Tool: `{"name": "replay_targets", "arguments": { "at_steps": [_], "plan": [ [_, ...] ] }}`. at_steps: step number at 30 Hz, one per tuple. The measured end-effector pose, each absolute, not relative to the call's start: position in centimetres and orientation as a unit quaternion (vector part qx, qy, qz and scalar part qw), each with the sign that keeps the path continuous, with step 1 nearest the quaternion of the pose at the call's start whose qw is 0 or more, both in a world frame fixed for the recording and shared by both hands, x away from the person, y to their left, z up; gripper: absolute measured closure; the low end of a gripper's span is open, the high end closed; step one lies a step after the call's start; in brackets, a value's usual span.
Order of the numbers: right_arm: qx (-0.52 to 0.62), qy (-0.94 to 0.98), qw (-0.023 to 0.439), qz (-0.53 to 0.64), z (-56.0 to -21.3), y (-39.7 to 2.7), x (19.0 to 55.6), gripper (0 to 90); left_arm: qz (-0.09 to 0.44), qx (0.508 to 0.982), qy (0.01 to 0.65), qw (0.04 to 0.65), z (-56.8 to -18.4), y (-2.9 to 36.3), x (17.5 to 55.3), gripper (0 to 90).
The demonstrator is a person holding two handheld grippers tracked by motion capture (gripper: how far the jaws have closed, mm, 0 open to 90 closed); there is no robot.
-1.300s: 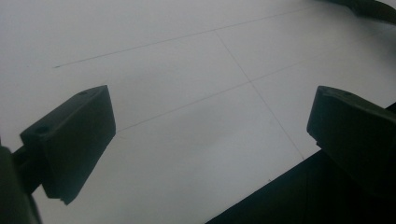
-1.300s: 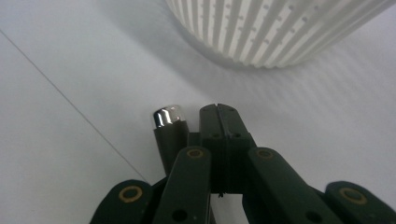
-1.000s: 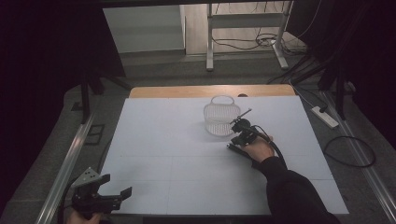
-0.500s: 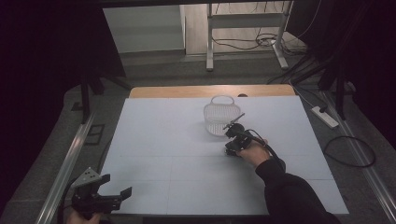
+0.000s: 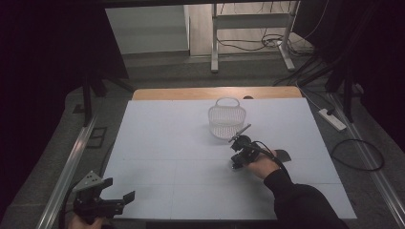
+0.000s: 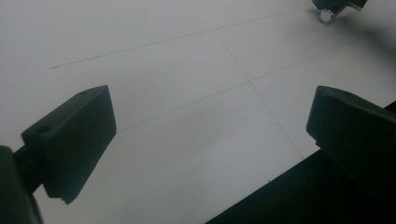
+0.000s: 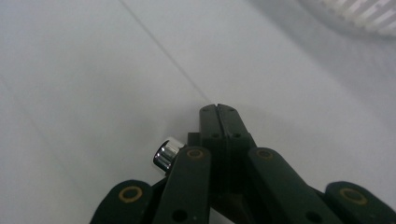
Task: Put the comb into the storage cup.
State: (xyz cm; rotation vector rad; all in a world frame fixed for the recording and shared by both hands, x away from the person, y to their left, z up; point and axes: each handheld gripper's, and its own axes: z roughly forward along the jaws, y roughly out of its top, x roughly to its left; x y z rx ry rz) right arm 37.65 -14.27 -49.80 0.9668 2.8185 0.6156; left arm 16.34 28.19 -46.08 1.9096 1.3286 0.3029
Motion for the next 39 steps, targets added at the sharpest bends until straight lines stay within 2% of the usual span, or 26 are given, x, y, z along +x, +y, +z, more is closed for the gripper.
{"name": "replay_targets", "arguments": {
  "at_steps": [14,20,39],
  "plan": [
    [0.304,0.933,0.029,0.189,-49.9,-15.8,34.6,89.5,0.119,0.75,0.522,0.388,-46.1,28.2,16.4,2.2],
    [0.316,0.93,0.025,0.185,-49.9,-18.1,33.3,89.5,0.119,0.75,0.523,0.387,-46.1,28.2,16.4,2.1],
    [0.368,0.909,0.035,0.195,-49.3,-23.5,33.1,89.4,0.118,0.749,0.524,0.388,-46.1,28.2,16.5,2.2]
  ]
}}
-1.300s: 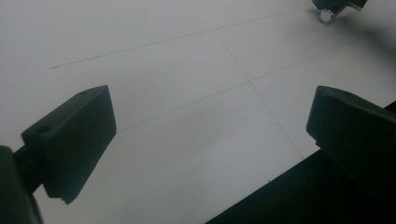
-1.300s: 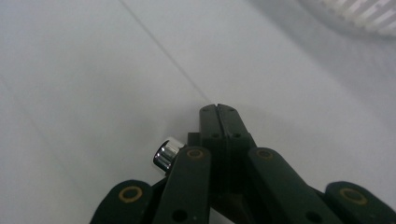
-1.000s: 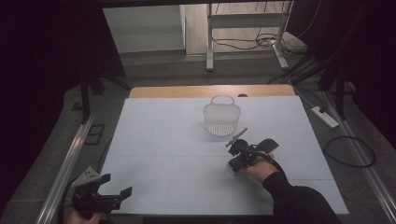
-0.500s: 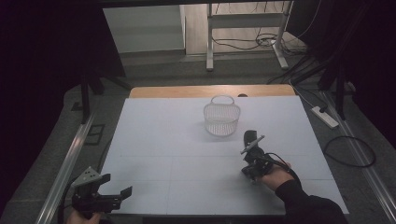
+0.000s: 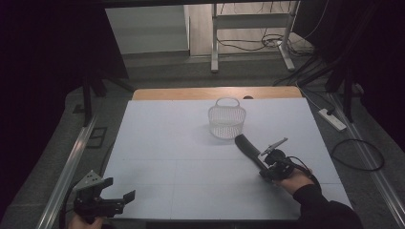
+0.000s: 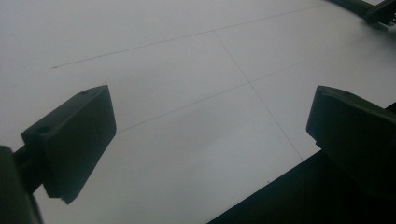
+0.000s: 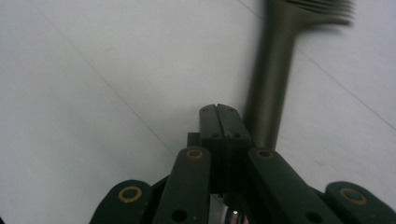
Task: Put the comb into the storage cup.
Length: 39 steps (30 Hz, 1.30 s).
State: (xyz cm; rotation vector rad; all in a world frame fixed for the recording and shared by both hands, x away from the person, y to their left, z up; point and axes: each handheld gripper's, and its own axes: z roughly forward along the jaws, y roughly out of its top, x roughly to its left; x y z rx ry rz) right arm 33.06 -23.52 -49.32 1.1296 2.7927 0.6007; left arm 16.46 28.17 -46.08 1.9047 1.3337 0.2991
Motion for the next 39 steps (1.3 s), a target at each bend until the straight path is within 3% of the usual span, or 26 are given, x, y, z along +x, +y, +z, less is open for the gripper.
{"name": "replay_targets", "arguments": {
  "at_steps": [15,21,29,30,31,32,34,39],
  "plan": [
    [0.372,0.898,0.051,0.231,-47.6,-24.6,32.6,85.1,0.118,0.749,0.524,0.387,-46.1,28.2,16.5,2.2],
    [0.368,0.892,0.098,0.244,-46.1,-24.8,32.5,63.9,0.118,0.749,0.525,0.386,-46.1,28.1,16.5,2.3],
    [0.374,0.887,0.11,0.248,-45.5,-24.7,32.9,43.5,0.118,0.749,0.526,0.386,-46.1,28.1,16.5,2.3],
    [0.371,0.888,0.114,0.246,-45.3,-24.5,33.0,35.6,0.117,0.749,0.526,0.386,-46.1,28.1,16.5,2.3],
    [0.371,0.888,0.114,0.246,-45.3,-24.5,33.0,35.6,0.117,0.749,0.526,0.386,-46.1,28.1,16.5,2.4],
    [0.369,0.89,0.117,0.242,-45.2,-24.4,33.1,27.5,0.117,0.749,0.526,0.385,-46.1,28.1,16.5,2.3],
    [0.37,0.89,0.122,0.236,-45.2,-24.2,33.2,19.8,0.117,0.749,0.526,0.385,-46.1,28.2,16.5,2.3],
    [0.371,0.89,0.121,0.238,-45.2,-24.2,33.5,8.6,0.117,0.749,0.526,0.385,-46.1,28.2,16.5,2.3]
  ]
}}
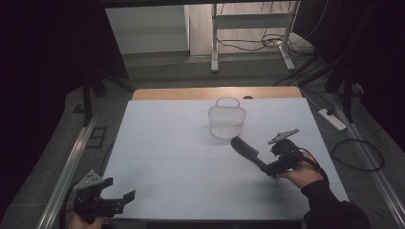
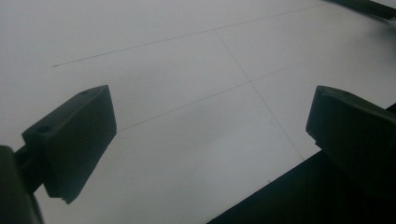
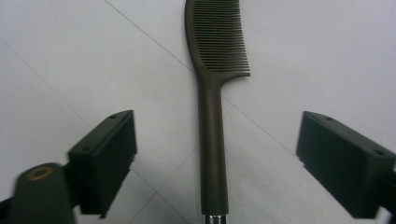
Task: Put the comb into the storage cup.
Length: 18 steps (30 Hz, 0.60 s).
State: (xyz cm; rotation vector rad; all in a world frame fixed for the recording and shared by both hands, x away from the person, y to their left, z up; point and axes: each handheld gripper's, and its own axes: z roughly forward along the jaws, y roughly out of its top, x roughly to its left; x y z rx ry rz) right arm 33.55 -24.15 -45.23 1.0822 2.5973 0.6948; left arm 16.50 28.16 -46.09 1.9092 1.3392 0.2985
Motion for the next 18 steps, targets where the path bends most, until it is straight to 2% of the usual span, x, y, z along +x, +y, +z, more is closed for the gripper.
{"name": "replay_targets", "arguments": {
  "at_steps": [1,3,14,18],
  "plan": [
    [0.376,0.887,0.118,0.239,-45.2,-24.2,33.7,2.1,0.117,0.749,0.526,0.385,-46.1,28.2,16.5,2.3],
    [0.379,0.887,0.116,0.236,-45.2,-24.2,33.9,0.0,0.117,0.749,0.526,0.385,-46.1,28.2,16.5,2.4],
    [0.388,0.889,0.105,0.221,-45.6,-24.2,34.6,0.0,0.117,0.75,0.526,0.385,-46.1,28.2,16.5,2.3],
    [0.383,0.897,0.098,0.199,-47.2,-24.0,35.0,0.0,0.117,0.75,0.526,0.385,-46.1,28.2,16.5,2.4]
  ]
}}
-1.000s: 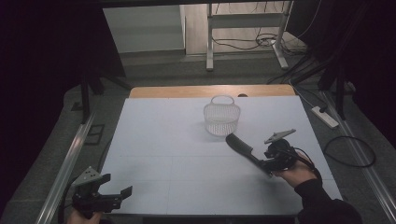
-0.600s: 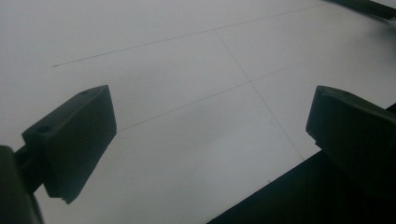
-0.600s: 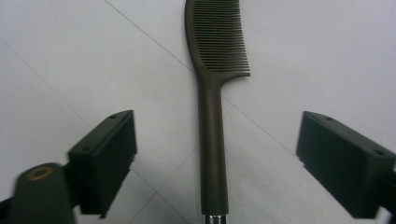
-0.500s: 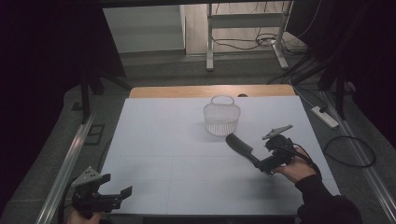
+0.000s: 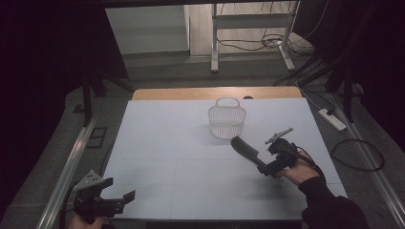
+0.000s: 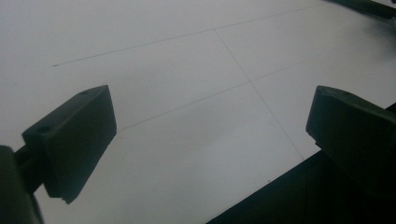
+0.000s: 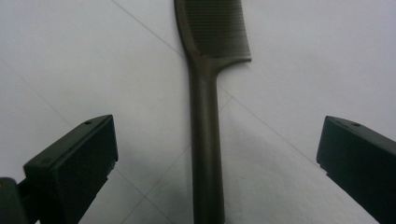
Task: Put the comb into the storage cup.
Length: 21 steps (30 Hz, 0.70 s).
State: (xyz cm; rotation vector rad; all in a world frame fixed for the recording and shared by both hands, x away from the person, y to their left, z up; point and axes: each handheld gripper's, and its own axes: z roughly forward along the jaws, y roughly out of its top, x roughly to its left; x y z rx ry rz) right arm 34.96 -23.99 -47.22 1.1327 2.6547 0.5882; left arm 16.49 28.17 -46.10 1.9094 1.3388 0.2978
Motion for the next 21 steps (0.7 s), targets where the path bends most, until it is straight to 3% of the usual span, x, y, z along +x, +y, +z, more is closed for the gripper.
{"name": "replay_targets", "arguments": {
  "at_steps": [21],
  "plan": [
    [0.37,0.915,0.08,0.14,-51.0,-23.8,35.8,0.0,0.117,0.75,0.525,0.385,-46.1,28.2,16.5,2.4]
  ]
}}
